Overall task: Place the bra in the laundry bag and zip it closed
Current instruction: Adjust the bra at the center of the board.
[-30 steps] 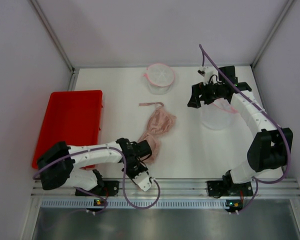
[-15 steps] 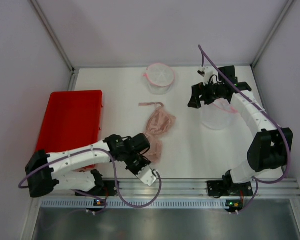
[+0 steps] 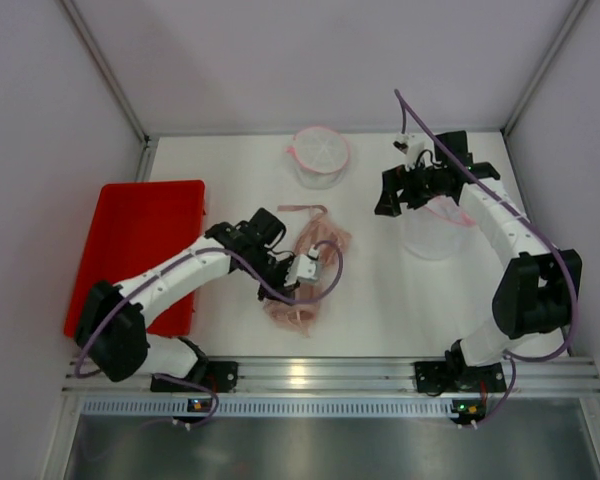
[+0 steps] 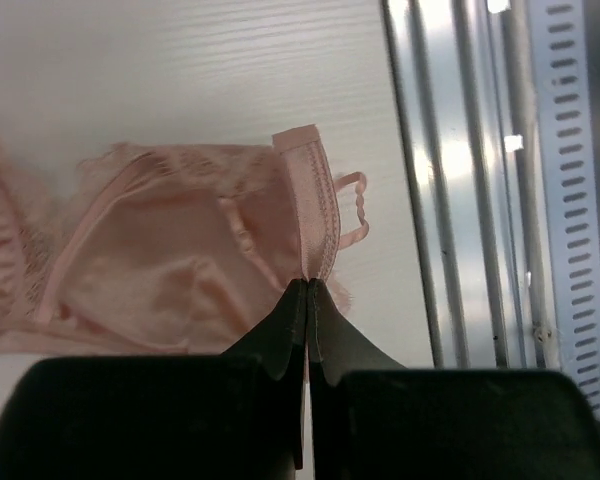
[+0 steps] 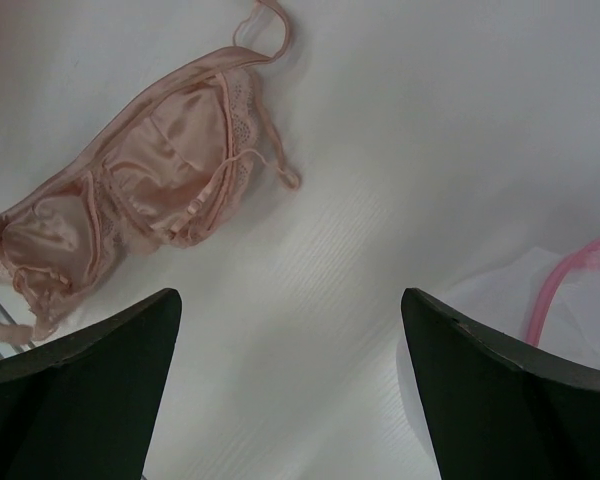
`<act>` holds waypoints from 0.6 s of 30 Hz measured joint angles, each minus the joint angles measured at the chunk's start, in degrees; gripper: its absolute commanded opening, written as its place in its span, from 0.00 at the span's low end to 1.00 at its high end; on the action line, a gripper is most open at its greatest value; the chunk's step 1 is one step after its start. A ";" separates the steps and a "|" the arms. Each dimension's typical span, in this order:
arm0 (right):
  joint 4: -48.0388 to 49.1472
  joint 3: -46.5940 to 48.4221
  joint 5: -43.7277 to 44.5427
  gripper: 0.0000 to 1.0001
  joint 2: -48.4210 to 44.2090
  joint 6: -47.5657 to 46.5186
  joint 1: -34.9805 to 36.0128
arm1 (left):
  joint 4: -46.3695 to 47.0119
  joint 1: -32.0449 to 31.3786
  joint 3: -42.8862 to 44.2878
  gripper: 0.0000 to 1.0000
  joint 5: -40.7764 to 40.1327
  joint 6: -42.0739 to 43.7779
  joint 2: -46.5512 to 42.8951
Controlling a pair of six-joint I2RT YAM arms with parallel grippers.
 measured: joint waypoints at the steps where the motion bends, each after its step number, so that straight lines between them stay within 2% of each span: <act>1: -0.15 0.20 -0.07 0.92 0.17 0.02 0.00 | 0.39 2.60 1.05 0.00 0.61 -0.98 1.77; 3: -0.15 0.72 -0.22 0.92 0.61 0.04 0.00 | 1.66 7.65 3.69 0.00 2.05 -3.15 5.60; 6: -0.13 1.07 -0.46 0.92 1.16 0.13 0.02 | 3.98 10.43 6.12 0.00 3.56 -6.56 9.99; 7: -0.15 1.14 -0.52 0.92 1.36 0.17 0.04 | 5.01 10.75 6.43 0.04 3.72 -7.76 11.39; 10: -0.17 1.31 -0.63 0.92 1.81 0.20 0.13 | 7.56 10.97 6.47 0.25 3.30 -11.45 16.09; 15: -0.22 1.33 -0.81 0.92 1.84 0.02 0.35 | 8.07 11.89 7.04 0.33 1.81 -14.95 18.97; 18: -0.22 1.33 -0.81 0.92 1.84 -0.04 0.37 | 7.96 14.23 12.09 0.38 1.92 -17.22 18.95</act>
